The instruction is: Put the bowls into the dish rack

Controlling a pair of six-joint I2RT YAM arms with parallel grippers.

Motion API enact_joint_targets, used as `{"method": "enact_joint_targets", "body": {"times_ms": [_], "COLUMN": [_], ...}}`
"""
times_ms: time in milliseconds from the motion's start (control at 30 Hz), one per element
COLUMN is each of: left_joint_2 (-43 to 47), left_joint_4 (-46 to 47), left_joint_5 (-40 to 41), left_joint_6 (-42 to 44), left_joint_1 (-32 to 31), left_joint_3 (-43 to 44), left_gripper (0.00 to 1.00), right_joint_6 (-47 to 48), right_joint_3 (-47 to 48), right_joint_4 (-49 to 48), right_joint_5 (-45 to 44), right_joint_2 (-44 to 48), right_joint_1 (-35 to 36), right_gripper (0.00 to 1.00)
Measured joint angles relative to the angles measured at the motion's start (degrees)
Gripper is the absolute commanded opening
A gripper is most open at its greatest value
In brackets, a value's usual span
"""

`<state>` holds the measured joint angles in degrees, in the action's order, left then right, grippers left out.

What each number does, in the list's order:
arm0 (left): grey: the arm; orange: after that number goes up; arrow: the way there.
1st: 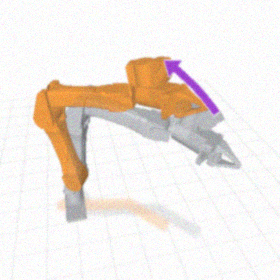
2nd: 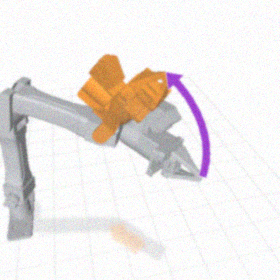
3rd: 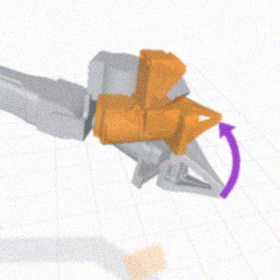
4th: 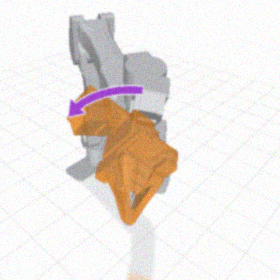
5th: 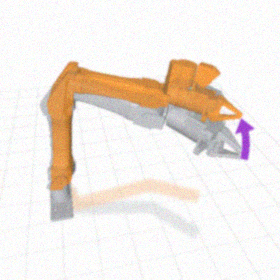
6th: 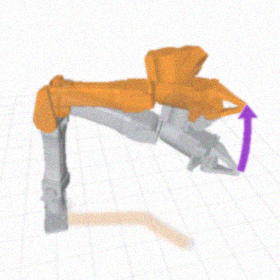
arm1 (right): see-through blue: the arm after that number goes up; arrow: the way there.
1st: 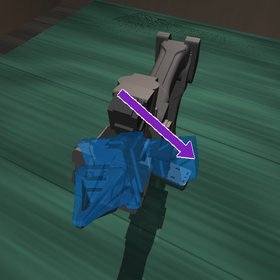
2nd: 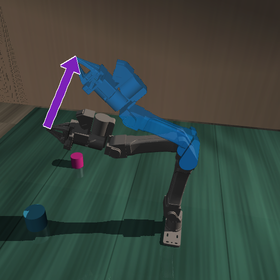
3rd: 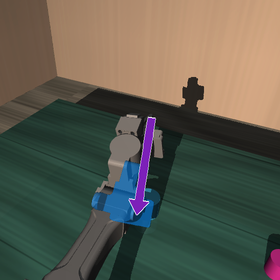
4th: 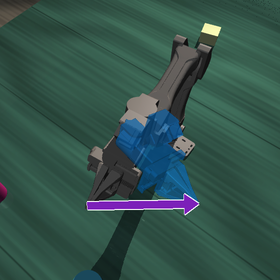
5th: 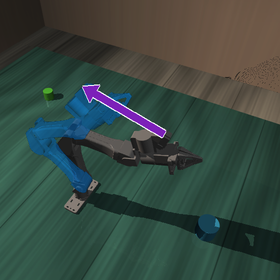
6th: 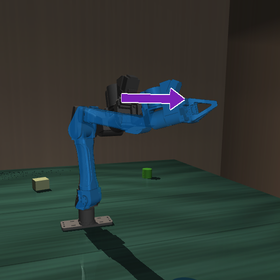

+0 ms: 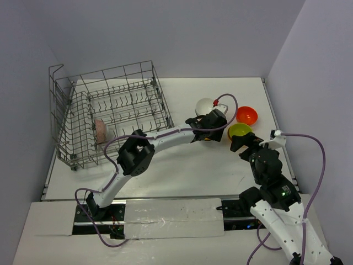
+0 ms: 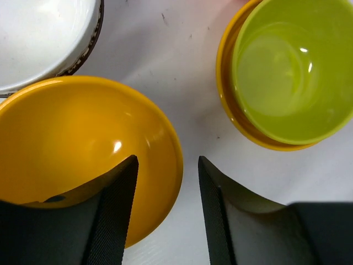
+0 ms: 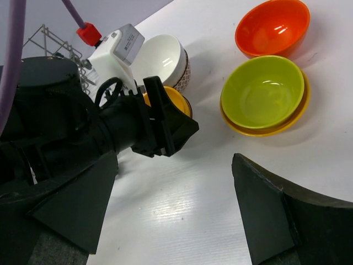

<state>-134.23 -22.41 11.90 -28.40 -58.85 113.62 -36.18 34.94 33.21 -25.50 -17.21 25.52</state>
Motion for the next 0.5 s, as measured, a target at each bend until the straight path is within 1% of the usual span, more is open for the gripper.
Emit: {"method": "enact_joint_targets", "body": {"times_ms": [133,267,400,433,500], "left_joint_2": [0.0,0.0,0.0,0.0,0.0], "left_joint_4": [0.2,0.3,0.3,0.3,0.3], "left_joint_5": [0.0,0.0,0.0,0.0,-0.1], "left_joint_6": [0.0,-0.2,-0.3,-0.3,-0.4], "left_joint_1": [0.0,0.0,0.0,0.0,0.0], "left_joint_3": [0.5,0.6,0.6,0.6,0.6], "left_gripper": [0.43,0.37,0.29,0.25,0.19], "right_joint_6": [0.0,0.0,0.0,0.0,0.0], "right_joint_3": [-0.7,-0.8,-0.8,-0.8,-0.8], "right_joint_4": [0.0,0.0,0.0,0.0,0.0], "right_joint_5": [0.0,0.0,0.1,0.1,0.1], "right_joint_2": [0.5,0.6,0.6,0.6,0.6], "right_joint_1": [0.0,0.0,0.0,0.0,0.0], "right_gripper": [0.92,0.92,0.92,0.92,0.91]}}
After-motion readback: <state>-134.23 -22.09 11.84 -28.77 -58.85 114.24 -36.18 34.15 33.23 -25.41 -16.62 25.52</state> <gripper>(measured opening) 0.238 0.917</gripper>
